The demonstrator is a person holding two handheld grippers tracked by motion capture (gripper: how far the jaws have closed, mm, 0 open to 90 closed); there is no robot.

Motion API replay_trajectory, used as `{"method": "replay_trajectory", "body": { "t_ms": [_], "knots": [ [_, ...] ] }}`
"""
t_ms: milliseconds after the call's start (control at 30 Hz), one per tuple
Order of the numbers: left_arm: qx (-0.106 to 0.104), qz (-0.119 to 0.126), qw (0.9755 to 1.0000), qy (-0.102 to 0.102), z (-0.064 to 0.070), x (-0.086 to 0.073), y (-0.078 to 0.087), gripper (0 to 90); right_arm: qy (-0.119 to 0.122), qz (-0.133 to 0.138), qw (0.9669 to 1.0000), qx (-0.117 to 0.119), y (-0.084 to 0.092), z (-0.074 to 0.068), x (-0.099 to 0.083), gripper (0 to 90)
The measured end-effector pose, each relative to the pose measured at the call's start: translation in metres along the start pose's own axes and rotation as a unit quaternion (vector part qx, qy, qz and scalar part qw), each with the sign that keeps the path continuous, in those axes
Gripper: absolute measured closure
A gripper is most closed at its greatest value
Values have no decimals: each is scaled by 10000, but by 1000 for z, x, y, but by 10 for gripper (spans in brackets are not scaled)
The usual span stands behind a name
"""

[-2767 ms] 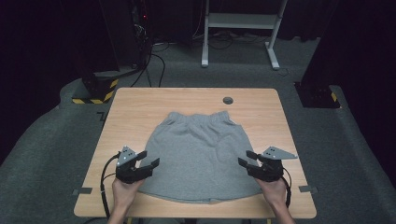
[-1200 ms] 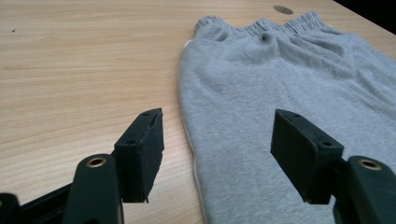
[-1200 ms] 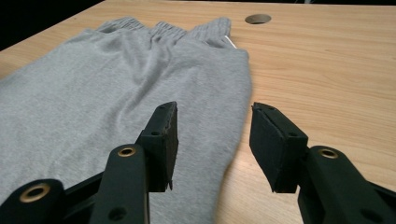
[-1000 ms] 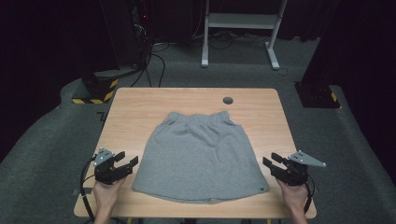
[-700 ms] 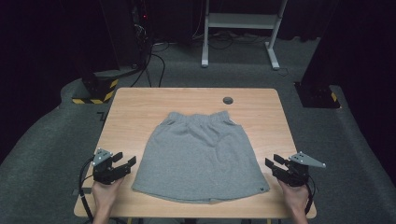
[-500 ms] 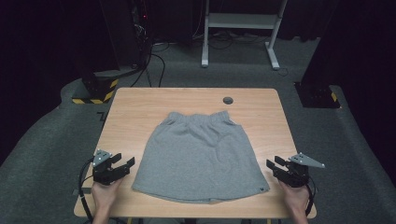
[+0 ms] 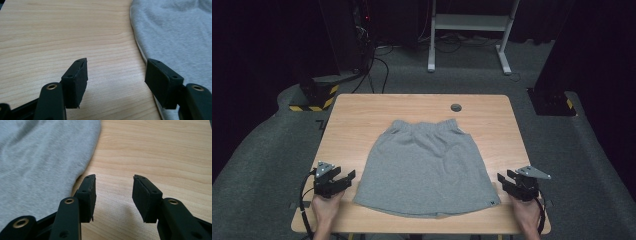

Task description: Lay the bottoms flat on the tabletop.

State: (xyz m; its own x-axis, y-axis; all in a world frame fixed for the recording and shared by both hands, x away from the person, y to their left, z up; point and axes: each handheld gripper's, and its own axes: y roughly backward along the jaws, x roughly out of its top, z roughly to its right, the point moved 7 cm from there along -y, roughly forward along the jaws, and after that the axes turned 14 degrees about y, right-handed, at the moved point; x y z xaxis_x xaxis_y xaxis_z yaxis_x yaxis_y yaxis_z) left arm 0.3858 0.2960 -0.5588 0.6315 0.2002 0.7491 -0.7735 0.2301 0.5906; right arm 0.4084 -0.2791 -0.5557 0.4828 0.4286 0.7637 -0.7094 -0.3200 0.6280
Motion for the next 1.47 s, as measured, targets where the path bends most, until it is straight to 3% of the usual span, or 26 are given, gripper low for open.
{"method": "replay_trajectory", "body": {
  "t_ms": [233,600,733,833,1467],
  "knots": [
    [203,23,9998,-41,-4,-1,-4,352,-30,-169,9997,-167,-5,5,-6,528],
    [338,-59,9994,-68,-7,-5,-10,349,-23,-381,9988,-298,-9,7,-11,505],
    [428,-244,9987,-97,-7,-7,-12,344,19,-402,9987,-315,-10,6,-11,481],
    [596,-280,9973,-312,-3,-10,-13,323,31,-405,9988,-283,-10,5,-11,445],
    [544,-301,9976,-311,-2,-11,-13,295,16,-406,9987,-295,-10,4,-11,428]
  ]
}}
